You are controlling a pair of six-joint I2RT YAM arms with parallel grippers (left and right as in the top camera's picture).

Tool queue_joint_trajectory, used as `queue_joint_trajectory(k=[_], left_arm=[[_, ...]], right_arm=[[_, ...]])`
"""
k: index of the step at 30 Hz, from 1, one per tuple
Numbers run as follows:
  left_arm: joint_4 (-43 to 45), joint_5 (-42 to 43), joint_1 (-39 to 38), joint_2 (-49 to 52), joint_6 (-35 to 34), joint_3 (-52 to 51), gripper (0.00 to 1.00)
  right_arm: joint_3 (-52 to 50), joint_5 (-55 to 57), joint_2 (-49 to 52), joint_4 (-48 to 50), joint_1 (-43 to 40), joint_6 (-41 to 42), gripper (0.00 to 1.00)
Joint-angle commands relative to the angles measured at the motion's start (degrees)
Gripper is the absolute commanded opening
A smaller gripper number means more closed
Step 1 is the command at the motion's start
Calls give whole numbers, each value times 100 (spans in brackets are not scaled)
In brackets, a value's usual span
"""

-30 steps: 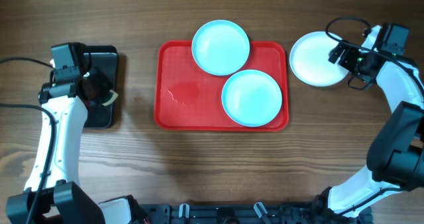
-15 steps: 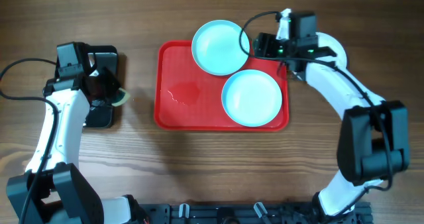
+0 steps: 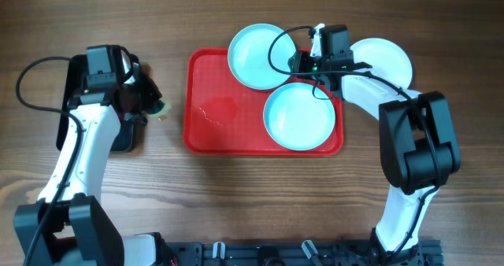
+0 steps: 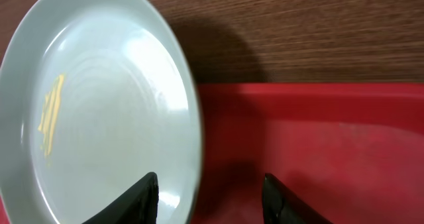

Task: Clean dirty plates on tray and stack at the side
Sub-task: 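Grasp the rim of the lower light-blue plate with the right gripper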

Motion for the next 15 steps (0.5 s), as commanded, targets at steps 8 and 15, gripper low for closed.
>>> queue_joint_trajectory(k=[8,15], left_arm=[[48,85,-549,35,48,-28,4],[85,85,-780,35,48,-28,4]], right_arm=[[11,238,151,199,452,48,30],[11,221,151,177,459,46,38]])
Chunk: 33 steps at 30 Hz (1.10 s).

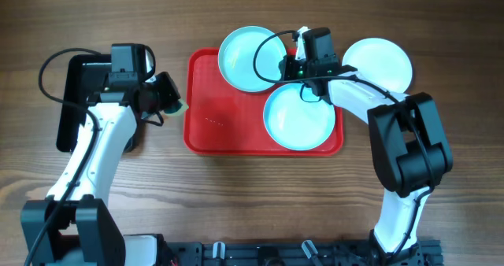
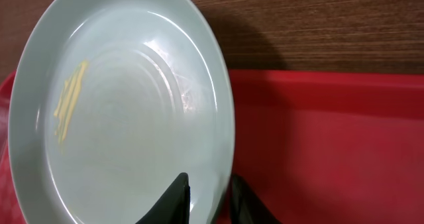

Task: Clean dirty plates on tray and stack at the side
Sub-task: 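Grasp the rim of the lower light-blue plate with the right gripper, then scrub the light-blue plate with the sponge while right gripper holds it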

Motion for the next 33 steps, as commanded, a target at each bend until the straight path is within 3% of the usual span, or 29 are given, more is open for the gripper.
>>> queue_joint_trajectory(k=[1,6,9,17,18,21,22,29,33], left_arm=[[37,70,-125,35,46,-28,4],[44,70,-208,35,46,-28,4],[61,70,-234,35,46,-28,4],[85,72,-236,35,46,-28,4],[85,72,-236,35,46,-28,4],[85,74,-236,35,46,-28,4],[85,76,-236,35,46,-28,4],[85,415,-339,35,50,-28,4],[146,413,-632,35,177,-28,4]], right_arm=[[11,118,151,28,9,42,45],[11,612,162,24,9,317,45],[11,610,186,46,20,452,38],[13,345,400,269,28,811,36],[13,345,409,282,31,809,34],[13,107,407,332,31,765,8],[13,-39,407,374,31,715,5],[203,-1255,190,306,42,527,4],[459,-1244,-76,-654,122,186,4]])
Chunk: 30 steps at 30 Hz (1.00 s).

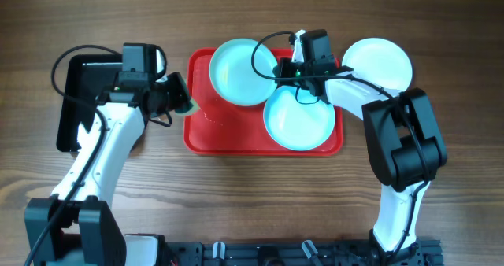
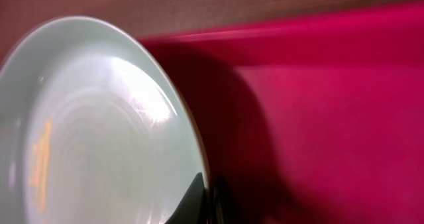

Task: Clean dirty plates on tray and stack at the side
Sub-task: 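Scrub the light-blue plate with the sponge while right gripper holds it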

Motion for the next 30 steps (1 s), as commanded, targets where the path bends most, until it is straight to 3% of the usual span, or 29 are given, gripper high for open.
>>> queue_joint_trajectory(k=[1,7,15,18,22,30], left_arm=[[103,133,-308,35,354,-28,4],[275,70,-461,35,343,-28,4],[273,101,-472,35,321,-28,4],[317,116,-472,111,-2,-28,4],[435,149,-560,494,-442,-28,4],[1342,544,-1207,1613,-455,-28,4]], right_arm=[[363,-352,-372,-625,120,-424,4],[448,50,-413,-1373,420,-640,4],[448,1331,-411,-1550,1060,-603,5],[448,1668,-411,-1576,1211,-481,5],[448,1779,-411,-1644,1259,-483,8],[448,1794,-411,-1733,1259,-485,5]])
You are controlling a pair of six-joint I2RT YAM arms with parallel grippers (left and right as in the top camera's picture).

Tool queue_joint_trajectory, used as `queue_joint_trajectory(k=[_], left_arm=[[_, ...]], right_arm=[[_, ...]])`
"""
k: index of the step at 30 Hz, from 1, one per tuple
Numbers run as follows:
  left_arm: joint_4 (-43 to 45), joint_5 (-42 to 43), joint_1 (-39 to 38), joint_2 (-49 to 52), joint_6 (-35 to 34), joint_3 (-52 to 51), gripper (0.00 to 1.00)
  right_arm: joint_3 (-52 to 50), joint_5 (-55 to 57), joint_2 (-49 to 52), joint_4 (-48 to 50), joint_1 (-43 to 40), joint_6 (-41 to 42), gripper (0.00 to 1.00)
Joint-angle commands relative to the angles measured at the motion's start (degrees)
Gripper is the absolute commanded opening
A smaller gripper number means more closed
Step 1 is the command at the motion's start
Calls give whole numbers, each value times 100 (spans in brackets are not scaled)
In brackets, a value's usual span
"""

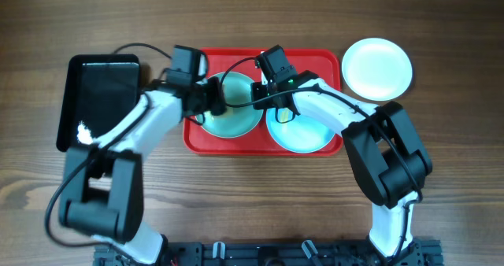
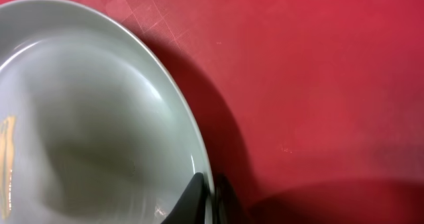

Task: Clean dirty plates on tray and stack at the side
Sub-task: 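Scrub the light-blue plate with the sponge while right gripper holds it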

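Observation:
A pale blue dirty plate (image 1: 234,112) with a yellow smear (image 2: 5,139) stands tilted over the left half of the red tray (image 1: 311,57). My right gripper (image 1: 257,93) is shut on its right rim, and the fingertips (image 2: 196,196) pinch the edge in the right wrist view. My left gripper (image 1: 211,102) reaches onto the plate's left part, shut on a sponge that barely shows under it. A second pale blue plate (image 1: 303,132) lies flat on the tray's right half. One white plate (image 1: 379,68) sits on the table to the right of the tray.
A black tray (image 1: 98,101) lies on the wooden table at the far left. Both arms cross over the red tray, and their cables loop above the plates.
The held plate has gone from the tray's back left to the front left and now stands tilted. My left gripper has moved from the tray's left edge onto the plate.
My right gripper stood open around the rim of the back plate while the left held a sponge near the black tray. Its jaws then narrowed and shut on the rim, and the left neared the tray. Now both meet at the tilted plate.

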Motion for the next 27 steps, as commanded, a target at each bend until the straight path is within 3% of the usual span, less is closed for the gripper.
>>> queue_joint_trajectory(k=[1,4,8,16,20,27], left_arm=[[299,201,-278,372,-92,-24,4],[516,140,-372,474,-92,-24,4],[549,-546,-417,542,-94,-24,4],[522,-780,-426,859,-90,-24,4],[251,-1858,-426,824,-37,-11,4],[-240,-3834,-428,776,734,-4,4]], right_arm=[[125,201,-160,-63,-2,48,4],[125,201,-160,-61,-2,50,4],[125,203,-160,-90,-2,44,4],[125,205,-160,-105,-4,37,4],[125,205,-160,-186,-4,-35,4],[125,208,-160,-181,-4,-33,4]])
